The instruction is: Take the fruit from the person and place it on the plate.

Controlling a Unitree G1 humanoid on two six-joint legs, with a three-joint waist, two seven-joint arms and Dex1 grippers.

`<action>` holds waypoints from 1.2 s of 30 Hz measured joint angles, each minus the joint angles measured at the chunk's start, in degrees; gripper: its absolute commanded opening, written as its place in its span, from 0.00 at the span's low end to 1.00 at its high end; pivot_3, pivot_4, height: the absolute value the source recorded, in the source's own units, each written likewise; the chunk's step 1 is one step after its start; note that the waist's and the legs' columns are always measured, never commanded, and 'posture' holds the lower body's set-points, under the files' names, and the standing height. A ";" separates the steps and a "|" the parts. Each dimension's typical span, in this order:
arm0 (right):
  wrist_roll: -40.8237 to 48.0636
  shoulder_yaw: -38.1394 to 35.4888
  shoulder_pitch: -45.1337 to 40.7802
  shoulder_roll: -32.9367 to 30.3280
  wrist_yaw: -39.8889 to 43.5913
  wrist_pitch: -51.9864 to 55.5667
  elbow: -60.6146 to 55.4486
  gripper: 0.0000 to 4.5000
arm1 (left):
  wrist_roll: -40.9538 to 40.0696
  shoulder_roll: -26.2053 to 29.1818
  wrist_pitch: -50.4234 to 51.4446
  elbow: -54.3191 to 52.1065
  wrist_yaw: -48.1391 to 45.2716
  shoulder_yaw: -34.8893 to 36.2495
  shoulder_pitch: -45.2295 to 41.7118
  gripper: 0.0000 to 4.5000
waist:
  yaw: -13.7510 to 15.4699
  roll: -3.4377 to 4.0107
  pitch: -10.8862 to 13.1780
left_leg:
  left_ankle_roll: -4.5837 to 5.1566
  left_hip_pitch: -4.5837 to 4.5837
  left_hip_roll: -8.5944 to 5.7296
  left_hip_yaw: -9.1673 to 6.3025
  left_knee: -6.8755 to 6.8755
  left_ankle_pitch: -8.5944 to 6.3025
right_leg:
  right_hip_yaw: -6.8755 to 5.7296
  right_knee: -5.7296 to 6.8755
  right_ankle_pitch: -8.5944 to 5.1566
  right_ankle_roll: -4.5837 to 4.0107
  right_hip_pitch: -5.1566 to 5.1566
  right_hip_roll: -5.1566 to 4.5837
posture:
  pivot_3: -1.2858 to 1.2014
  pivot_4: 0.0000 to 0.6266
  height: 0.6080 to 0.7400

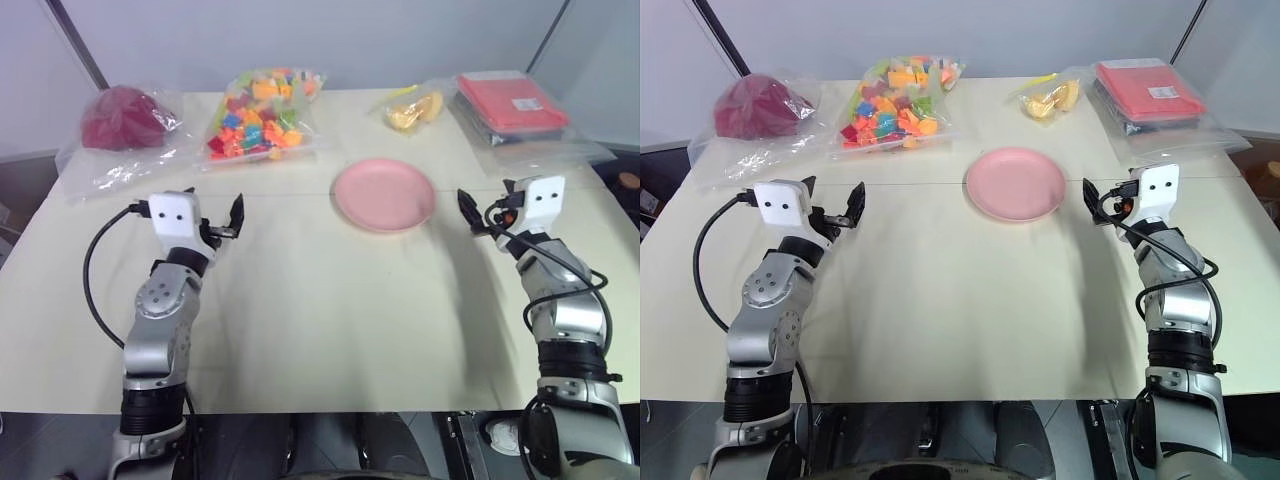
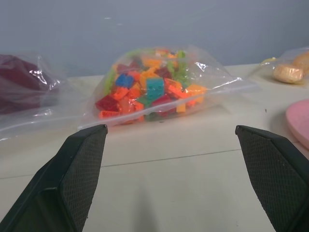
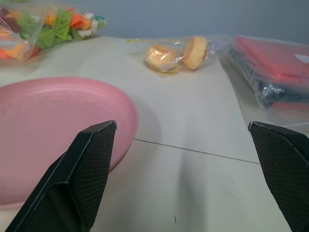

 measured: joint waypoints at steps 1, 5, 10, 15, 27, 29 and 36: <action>0.00 0.08 0.00 0.01 0.00 0.00 0.00 1.00 | 0.00 0.00 0.12 0.00 0.01 0.00 0.00 0.99 | 0.01 0.00 0.00 | 0.00 0.00 0.00 0.00 0.00 0.00 | 0.00 0.00 0.00 0.00 0.00 0.00 | 0.52 0.24 1.00; 0.00 0.11 0.00 0.01 0.02 0.00 0.00 1.00 | -0.46 -0.89 0.14 0.00 0.58 0.14 -0.01 0.99 | 0.04 0.00 0.00 | 0.00 0.00 0.00 0.00 0.00 0.00 | 0.00 0.00 0.00 0.00 0.00 0.00 | 0.52 0.24 1.00; 0.00 0.11 0.00 0.01 0.07 -0.01 0.00 1.00 | -0.55 -0.86 0.13 0.00 0.52 0.15 0.12 0.99 | -0.01 0.00 0.00 | 0.00 0.00 0.00 0.00 0.00 0.00 | 0.00 0.00 0.00 0.00 0.00 0.00 | 0.52 0.24 1.00; 0.00 0.11 0.00 0.01 0.11 -0.02 0.01 1.00 | -0.64 -0.71 0.12 -0.01 0.45 0.40 0.33 0.99 | 0.02 0.00 0.00 | 0.00 0.00 0.00 0.00 0.00 0.00 | 0.00 0.00 0.00 0.00 0.00 0.00 | 0.52 0.24 1.00; 0.00 0.11 0.07 0.09 0.19 -0.24 0.11 1.00 | -0.64 -0.61 0.13 -0.02 -0.07 0.69 0.33 0.99 | 0.01 0.00 0.00 | 0.00 0.00 0.00 0.00 0.00 0.00 | 0.00 0.00 0.00 0.00 0.00 0.00 | 0.52 0.24 1.00; 0.00 0.11 0.07 0.09 0.20 -0.30 0.19 1.00 | -0.64 -0.55 0.13 -0.03 -0.08 0.69 0.33 0.99 | 0.01 0.00 0.00 | 0.00 0.00 0.00 0.00 0.00 0.00 | 0.00 0.00 0.00 0.00 0.00 0.00 | 0.52 0.24 1.00; -0.01 0.11 0.07 0.11 0.21 -0.73 0.72 1.00 | -0.65 -0.51 0.13 -0.04 -0.09 0.71 0.33 0.99 | 0.01 0.00 0.00 | 0.00 0.00 0.00 0.00 0.00 0.00 | 0.00 0.00 0.00 0.00 0.00 0.00 | 0.52 0.24 1.00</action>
